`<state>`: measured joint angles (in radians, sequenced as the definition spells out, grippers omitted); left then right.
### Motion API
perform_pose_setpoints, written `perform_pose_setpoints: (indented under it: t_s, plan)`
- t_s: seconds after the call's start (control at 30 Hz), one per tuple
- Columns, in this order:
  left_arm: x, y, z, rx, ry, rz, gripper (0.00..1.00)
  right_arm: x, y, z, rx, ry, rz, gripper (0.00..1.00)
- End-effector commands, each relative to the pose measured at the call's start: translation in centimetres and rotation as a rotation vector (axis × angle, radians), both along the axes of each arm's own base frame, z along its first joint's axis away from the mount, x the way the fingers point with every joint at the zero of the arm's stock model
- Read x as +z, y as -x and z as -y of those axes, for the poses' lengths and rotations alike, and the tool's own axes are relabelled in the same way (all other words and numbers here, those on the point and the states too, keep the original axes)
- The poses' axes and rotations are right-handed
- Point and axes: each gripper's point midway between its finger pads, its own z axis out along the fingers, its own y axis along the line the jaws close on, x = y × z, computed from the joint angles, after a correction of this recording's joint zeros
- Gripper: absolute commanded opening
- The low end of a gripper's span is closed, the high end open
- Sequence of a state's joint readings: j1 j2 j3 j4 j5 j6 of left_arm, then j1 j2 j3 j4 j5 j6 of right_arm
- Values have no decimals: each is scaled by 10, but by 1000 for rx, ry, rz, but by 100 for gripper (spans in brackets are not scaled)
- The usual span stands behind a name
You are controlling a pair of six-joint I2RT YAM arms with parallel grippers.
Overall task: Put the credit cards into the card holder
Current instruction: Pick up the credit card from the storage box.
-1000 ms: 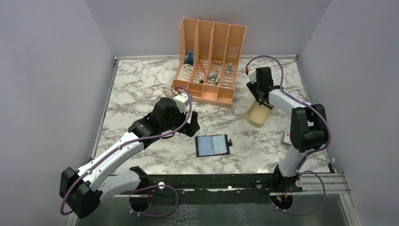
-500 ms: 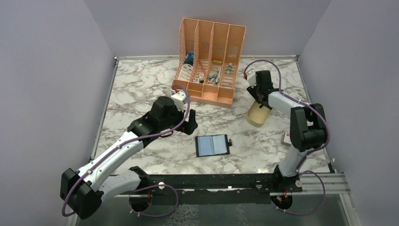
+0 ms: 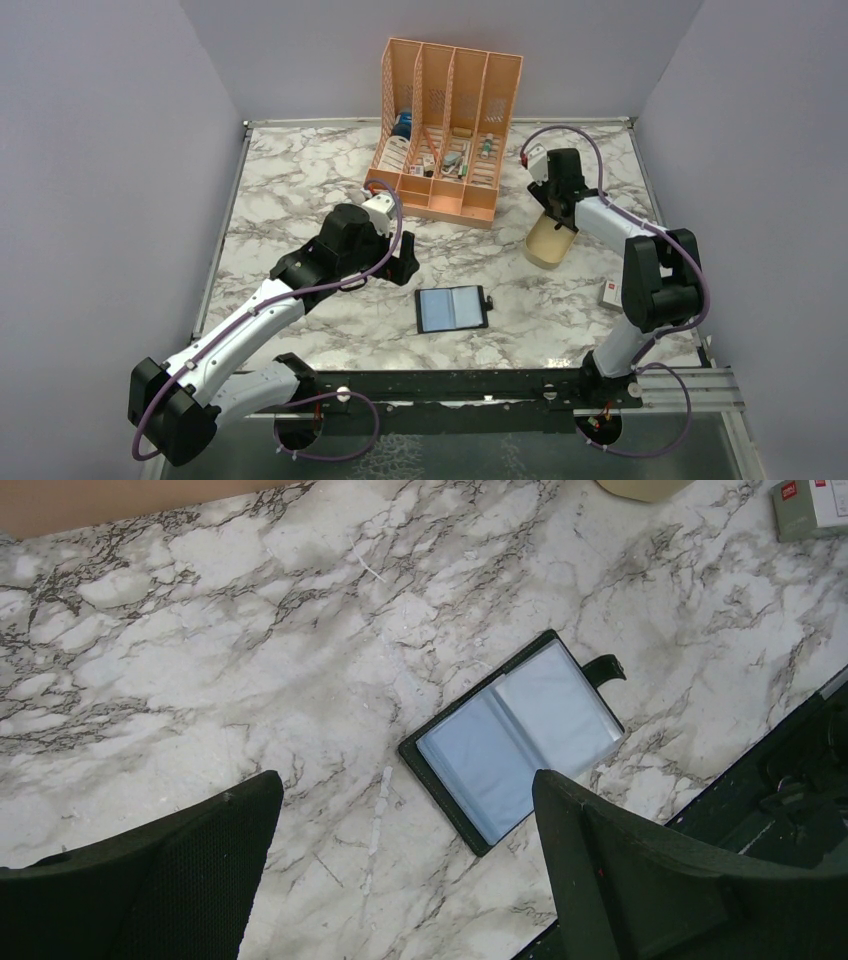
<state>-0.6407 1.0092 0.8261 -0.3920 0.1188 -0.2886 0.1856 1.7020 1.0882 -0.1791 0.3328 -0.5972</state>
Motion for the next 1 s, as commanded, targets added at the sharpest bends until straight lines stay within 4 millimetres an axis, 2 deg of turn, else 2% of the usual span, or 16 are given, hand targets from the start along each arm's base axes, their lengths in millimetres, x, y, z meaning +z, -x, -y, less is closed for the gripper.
perform_pose_setpoints:
  t_s: [0.0, 0.1, 0.33, 0.83, 0.97]
  plan:
    - [-3, 2, -2, -7, -3, -4, 99, -4, 10, 7, -3, 24, -27, 53]
    - [-2, 2, -2, -6, -2, -2, 99, -11, 11, 11, -8, 53, -45, 52]
    - [-3, 1, -4, 1, -7, 0, 99, -12, 10, 15, -11, 88, -43, 51]
    - [-5, -1, -6, 13, -16, -3, 99, -28, 9, 15, 10, 105, -62, 51]
    - [-4, -2, -7, 17, -14, 2, 99, -22, 7, 23, -18, 143, -40, 49]
